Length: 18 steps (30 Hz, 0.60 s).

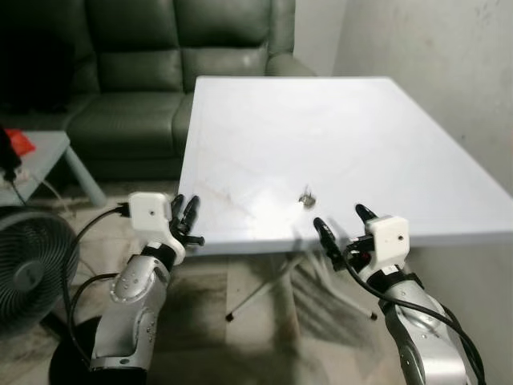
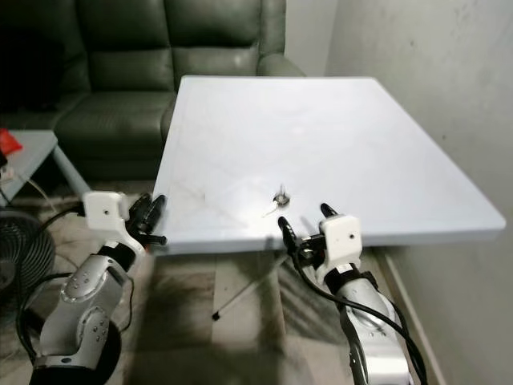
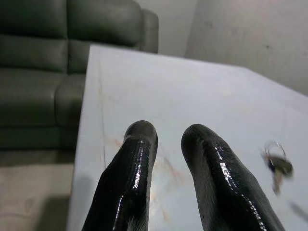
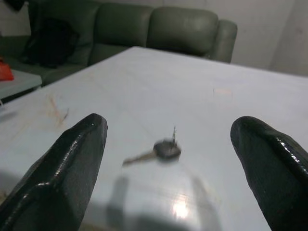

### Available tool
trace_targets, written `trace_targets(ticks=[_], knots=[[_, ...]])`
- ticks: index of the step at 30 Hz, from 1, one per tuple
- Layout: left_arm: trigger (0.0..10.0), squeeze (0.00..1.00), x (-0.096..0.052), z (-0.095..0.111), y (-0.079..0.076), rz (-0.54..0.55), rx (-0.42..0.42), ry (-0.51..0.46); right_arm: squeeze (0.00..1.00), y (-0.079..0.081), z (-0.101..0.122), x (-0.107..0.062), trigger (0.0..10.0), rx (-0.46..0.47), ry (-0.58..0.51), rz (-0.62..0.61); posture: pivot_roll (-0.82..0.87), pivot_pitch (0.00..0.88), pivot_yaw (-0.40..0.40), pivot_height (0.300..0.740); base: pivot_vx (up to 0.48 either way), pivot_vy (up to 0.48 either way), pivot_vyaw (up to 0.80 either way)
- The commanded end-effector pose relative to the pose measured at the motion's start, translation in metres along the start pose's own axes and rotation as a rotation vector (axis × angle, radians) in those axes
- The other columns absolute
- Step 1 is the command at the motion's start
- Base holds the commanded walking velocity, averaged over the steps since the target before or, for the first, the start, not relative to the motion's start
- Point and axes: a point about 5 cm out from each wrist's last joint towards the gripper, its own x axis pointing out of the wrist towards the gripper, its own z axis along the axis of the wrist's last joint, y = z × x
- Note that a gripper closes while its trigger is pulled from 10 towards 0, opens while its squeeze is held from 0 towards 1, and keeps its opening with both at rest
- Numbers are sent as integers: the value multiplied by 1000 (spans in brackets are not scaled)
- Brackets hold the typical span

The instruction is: Hang keys on a hook

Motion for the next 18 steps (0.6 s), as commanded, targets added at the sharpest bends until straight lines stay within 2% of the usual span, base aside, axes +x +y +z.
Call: trace_targets(ticks=[1, 14, 18], knots=[[10000, 0, -2, 2, 9, 26, 10, 1, 0, 6, 6, 4, 10000, 4, -25, 17, -61, 15, -12, 740, 379, 0, 0], [10000, 0, -1, 3, 8, 27, 11, 1, 0, 6, 6, 4, 10000, 6, -24, 29, -59, 15, -16, 740, 374, 0, 0], [10000, 0, -2, 5, 5, 34, 24, -34, 0, 7, 7, 5, 10000, 0, -24, 51, -60, 14, -19, 740, 0, 0, 0]])
